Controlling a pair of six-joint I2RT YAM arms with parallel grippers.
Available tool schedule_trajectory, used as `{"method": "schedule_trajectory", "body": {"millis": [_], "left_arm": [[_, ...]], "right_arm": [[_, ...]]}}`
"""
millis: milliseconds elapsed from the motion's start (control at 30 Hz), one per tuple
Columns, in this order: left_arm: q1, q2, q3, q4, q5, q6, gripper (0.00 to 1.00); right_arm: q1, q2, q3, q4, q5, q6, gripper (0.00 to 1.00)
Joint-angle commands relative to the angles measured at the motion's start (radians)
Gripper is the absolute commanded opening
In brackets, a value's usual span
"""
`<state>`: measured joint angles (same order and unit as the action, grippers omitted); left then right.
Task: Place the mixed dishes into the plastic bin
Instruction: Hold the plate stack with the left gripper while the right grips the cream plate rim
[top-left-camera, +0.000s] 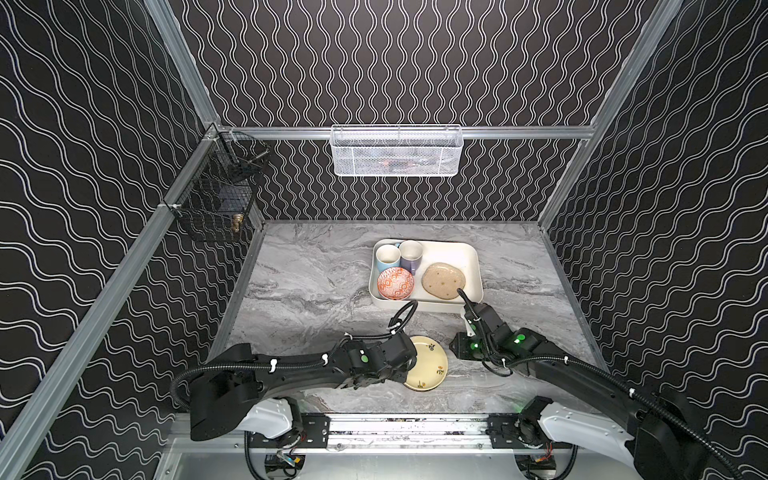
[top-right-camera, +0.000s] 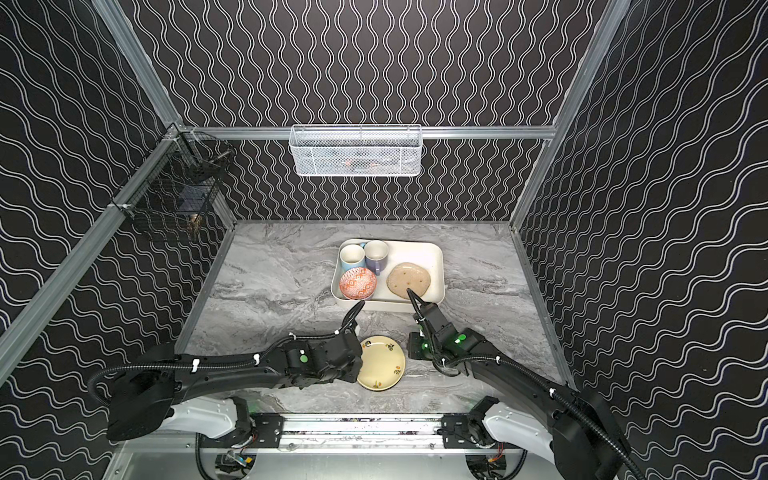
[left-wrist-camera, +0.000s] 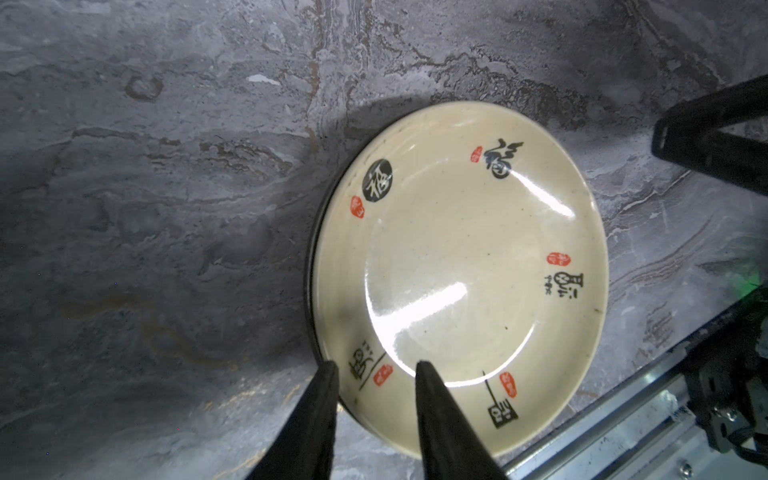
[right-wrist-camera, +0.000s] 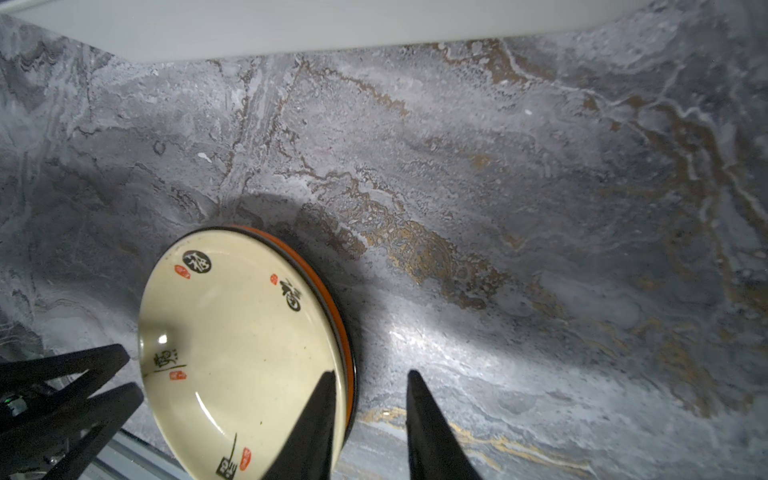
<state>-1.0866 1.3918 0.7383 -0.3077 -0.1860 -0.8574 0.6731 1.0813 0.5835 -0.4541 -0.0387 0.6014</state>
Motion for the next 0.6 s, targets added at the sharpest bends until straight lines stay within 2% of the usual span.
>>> {"method": "schedule_trajectory", "body": {"millis": [0,367,567], "left_arm": [[-0.001,0.011,0.001,0.002,-0.015,-0.001,0.35],[-0.001,0.051,0.013,0.027,0.001,0.009,0.35],[-0.001,0.071,0.027,0.033,0.010,0.014,0.35]], "right_arm": [[0.000,-0.001,0.007,-0.003,0.008,-0.005,0.31],[-0.001,0.013,0.009,0.003,0.001,-0.011,0.31],[-0.001,0.020,-0.012,0.036,-0.039,-0.006,0.32]]}}
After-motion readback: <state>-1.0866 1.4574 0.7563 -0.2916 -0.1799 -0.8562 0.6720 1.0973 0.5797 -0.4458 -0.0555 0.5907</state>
